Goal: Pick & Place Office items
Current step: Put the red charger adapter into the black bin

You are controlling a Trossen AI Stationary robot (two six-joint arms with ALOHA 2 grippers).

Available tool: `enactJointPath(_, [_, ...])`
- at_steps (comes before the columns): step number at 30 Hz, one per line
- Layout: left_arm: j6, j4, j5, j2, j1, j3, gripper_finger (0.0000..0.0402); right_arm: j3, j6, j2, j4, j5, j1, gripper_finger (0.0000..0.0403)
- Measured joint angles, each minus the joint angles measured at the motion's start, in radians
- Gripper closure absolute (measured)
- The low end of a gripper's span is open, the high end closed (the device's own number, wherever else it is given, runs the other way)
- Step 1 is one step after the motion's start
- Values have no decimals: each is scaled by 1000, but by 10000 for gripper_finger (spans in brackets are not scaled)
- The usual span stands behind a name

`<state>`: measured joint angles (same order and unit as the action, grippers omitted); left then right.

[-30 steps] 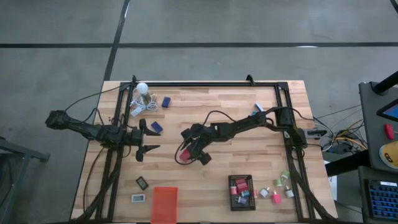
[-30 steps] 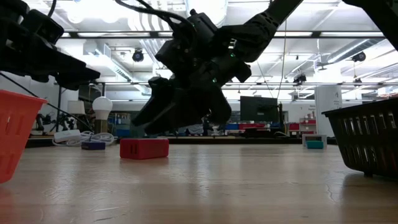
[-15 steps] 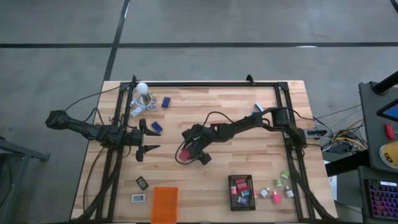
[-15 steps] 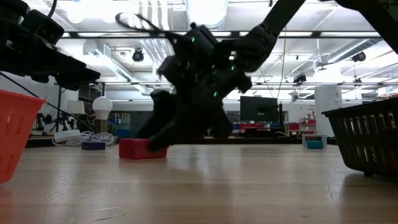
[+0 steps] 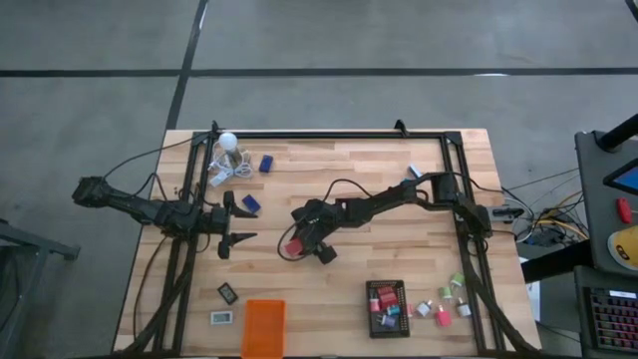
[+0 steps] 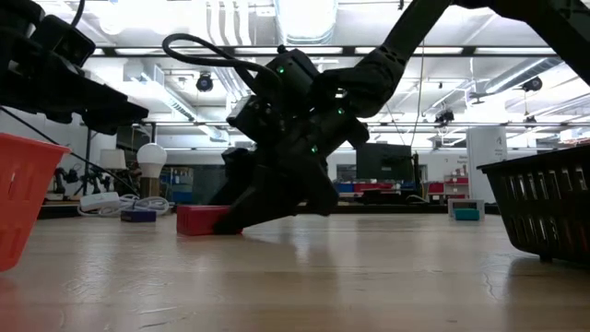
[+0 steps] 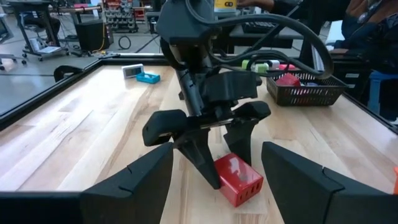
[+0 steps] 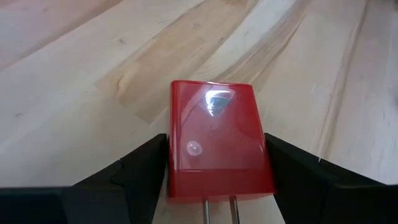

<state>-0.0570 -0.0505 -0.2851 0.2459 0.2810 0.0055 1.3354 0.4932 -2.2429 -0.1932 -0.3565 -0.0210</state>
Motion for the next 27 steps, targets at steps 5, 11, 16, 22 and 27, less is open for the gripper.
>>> enactJointPath(5, [0, 0, 0, 0, 0, 0, 149, 0, -44, 0, -1, 4, 0, 154])
enactJointPath(11, [0, 0, 0, 0, 0, 0, 149, 0, -71, -2, -5, 8, 1, 154])
enactJointPath(16, [0, 0, 0, 0, 0, 0, 149, 0, -67, -2, -6, 8, 1, 163])
enactJointPath(22, [0, 0, 0, 0, 0, 0, 149, 0, -63, -2, -10, 8, 1, 189])
enactJointPath(27, [0, 0, -1, 0, 0, 0, 149, 0, -63, -2, -10, 9, 1, 189])
